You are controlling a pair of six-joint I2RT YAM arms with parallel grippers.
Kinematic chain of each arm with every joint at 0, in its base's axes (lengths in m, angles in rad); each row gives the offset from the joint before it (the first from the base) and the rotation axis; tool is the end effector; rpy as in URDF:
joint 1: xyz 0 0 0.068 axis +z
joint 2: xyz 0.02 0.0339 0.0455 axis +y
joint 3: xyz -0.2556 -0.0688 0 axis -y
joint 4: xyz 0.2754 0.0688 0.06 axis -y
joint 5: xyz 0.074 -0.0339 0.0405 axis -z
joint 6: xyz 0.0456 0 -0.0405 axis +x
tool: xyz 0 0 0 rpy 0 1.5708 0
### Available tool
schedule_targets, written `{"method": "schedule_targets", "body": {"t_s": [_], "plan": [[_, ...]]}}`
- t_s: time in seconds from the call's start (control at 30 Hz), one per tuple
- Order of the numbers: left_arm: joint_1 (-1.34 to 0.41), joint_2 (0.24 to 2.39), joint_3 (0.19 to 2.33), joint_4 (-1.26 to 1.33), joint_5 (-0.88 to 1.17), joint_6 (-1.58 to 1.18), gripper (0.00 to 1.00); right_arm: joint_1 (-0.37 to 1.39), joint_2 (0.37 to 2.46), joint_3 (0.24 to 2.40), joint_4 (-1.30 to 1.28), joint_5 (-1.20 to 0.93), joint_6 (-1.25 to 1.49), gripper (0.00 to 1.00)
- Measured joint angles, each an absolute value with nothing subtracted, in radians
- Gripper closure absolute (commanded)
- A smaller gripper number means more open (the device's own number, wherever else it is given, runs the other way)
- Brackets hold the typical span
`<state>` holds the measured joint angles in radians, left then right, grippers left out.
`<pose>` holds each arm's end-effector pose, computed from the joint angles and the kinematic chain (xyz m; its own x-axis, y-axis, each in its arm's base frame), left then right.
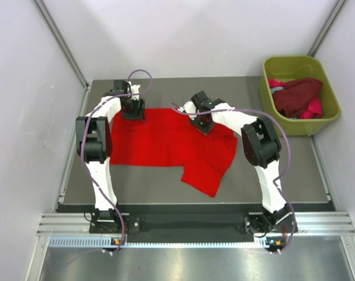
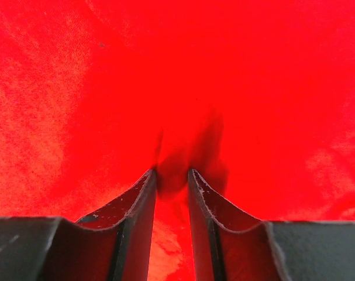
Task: Fold and stack the t-shirts
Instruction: Fold the tshirt
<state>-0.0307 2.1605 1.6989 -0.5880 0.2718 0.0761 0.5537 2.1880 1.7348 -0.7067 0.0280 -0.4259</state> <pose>0.4936 -0.0274 0.1547 -0.8519 0.0994 -0.5142 0.2286 0.9539 -0.1943 0.4171 0.2563 0.1457 -0.4969 -0.7927 -0.3531 -0.7922 0.5805 -0.1884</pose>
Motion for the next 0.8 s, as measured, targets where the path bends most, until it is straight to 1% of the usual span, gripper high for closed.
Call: {"method": "schedule_targets", "body": {"t_s": [0.1,0.13,0.23,0.27,0.57,0.8], "plan": [[-0.033,2.16,1.699,-0.588,0.272,0.076,0.35,0.554,2.196,1.736,-0.708,0.028,-0.426,0.72],[-0.033,2.16,1.699,-0.588,0.272,0.076,0.35,0.554,2.196,1.736,-0.707,0.028,-0.426,0.8],[-0.035,2.16,1.699,-0.588,0.272,0.076,0.35,0.554,2.197,1.736,-0.706,0.03,-0.428,0.94],[-0.036,2.16,1.699,-0.588,0.272,0.076,0.35,0.554,2.197,1.736,-0.705,0.033,-0.429,0.96],[-0.041,2.16,1.699,-0.588,0.272,0.076,0.35,0.547,2.196,1.793,-0.737,0.004,-0.417,0.97],[-0.048,2.16,1.699,-0.588,0.272,0.076,0.35,0.493,2.182,1.881,-0.827,-0.223,-0.394,0.97]]}}
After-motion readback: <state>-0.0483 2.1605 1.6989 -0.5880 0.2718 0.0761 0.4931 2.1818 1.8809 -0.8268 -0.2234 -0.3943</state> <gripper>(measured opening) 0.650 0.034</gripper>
